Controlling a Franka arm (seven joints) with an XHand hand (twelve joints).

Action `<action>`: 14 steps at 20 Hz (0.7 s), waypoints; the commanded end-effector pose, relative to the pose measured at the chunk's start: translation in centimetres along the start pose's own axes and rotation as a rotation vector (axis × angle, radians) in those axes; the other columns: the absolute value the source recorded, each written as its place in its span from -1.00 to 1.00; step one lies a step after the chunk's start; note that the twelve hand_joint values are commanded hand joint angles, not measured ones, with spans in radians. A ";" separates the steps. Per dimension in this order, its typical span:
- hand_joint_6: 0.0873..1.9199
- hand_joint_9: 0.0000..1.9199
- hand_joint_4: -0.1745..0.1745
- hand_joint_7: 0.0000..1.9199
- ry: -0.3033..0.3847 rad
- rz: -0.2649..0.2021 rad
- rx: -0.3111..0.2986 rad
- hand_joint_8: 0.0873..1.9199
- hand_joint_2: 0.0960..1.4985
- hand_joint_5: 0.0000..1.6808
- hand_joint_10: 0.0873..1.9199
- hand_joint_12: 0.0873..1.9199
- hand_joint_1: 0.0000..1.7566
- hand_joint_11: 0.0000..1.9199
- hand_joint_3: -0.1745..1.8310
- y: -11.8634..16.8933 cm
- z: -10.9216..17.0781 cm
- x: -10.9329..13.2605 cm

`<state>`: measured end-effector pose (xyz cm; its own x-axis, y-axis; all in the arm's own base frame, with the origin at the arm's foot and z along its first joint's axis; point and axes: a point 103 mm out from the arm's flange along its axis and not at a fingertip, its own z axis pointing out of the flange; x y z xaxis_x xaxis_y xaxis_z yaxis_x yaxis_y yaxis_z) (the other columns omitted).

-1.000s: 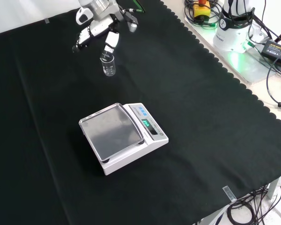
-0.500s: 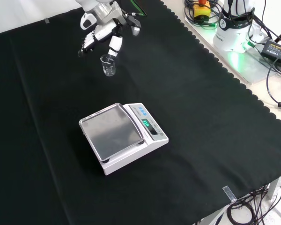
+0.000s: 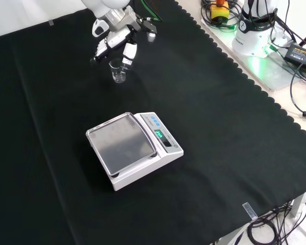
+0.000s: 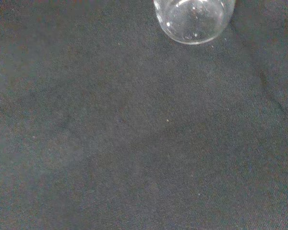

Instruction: Pick up the beaker.

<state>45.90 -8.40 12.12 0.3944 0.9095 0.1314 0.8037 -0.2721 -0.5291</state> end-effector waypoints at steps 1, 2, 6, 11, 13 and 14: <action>-1.00 -1.00 -0.21 -1.00 -0.023 0.022 0.008 -0.50 0.17 -0.91 -0.41 0.52 -0.55 -1.00 -0.85 0.3 0.9 0.0; -1.00 -1.00 -0.21 -1.00 -0.032 0.025 0.009 -0.48 0.17 -0.91 -0.37 0.54 -0.54 -1.00 -0.86 0.3 1.0 0.1; -1.00 -1.00 -0.22 -1.00 -0.053 0.038 0.006 -0.40 0.14 -0.91 -0.24 0.57 -0.49 -0.95 -0.86 0.4 1.3 0.1; -1.00 -0.90 -0.27 -0.95 -0.068 0.054 -0.005 -0.25 0.12 -0.87 -0.09 0.50 -0.41 -0.76 -0.87 0.8 1.8 0.2; -1.00 -0.75 -0.34 -0.87 -0.067 0.057 -0.016 -0.21 0.12 -0.82 -0.11 0.43 -0.36 -0.64 -0.87 0.9 1.9 0.2; -1.00 -0.67 -0.38 -0.82 -0.064 0.057 -0.022 -0.20 0.13 -0.79 -0.14 0.39 -0.33 -0.57 -0.87 1.0 1.9 0.2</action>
<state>45.87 -7.96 10.37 0.4066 0.9122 0.0511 0.7859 -0.3207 -0.5288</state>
